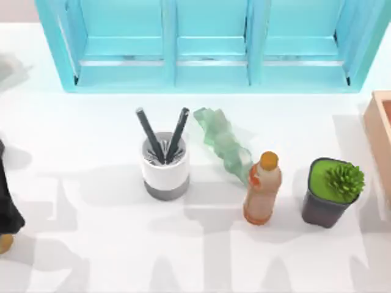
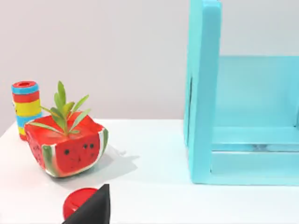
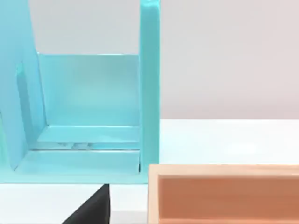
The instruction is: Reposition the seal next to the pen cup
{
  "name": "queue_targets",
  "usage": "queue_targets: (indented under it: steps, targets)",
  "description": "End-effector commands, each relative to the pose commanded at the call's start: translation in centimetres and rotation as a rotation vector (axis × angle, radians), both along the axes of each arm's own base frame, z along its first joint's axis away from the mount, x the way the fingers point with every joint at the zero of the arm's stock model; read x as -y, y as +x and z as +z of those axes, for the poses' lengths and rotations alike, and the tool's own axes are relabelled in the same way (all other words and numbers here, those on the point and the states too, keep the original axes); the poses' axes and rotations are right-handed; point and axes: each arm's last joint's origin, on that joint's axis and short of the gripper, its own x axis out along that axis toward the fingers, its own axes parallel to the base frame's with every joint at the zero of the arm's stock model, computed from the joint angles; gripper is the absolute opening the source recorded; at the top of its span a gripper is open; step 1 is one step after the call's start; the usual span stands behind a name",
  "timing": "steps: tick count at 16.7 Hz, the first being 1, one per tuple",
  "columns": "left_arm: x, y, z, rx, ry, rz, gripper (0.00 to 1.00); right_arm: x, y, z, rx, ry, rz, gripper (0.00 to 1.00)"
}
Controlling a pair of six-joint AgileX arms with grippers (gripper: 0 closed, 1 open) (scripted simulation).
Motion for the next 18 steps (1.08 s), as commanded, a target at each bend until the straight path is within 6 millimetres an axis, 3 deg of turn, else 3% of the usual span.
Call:
queue_targets:
  steps: [5,10,14,18]
  targets:
    - [-0.1,0.0,1.1,-0.052,0.009,0.009,1.0,0.0,0.0,0.0,0.0,0.0,0.0,1.0]
    - [-0.5,1.4,6.8,-0.284,0.04,0.03,1.0,0.0,0.0,0.0,0.0,0.0,0.0,1.0]
    - [-1.4,6.3,12.2,-0.592,0.06,0.041,1.0,0.0,0.0,0.0,0.0,0.0,0.0,1.0]
    - [-3.0,14.2,14.0,-0.958,0.062,0.037,1.0,0.0,0.0,0.0,0.0,0.0,0.0,1.0]
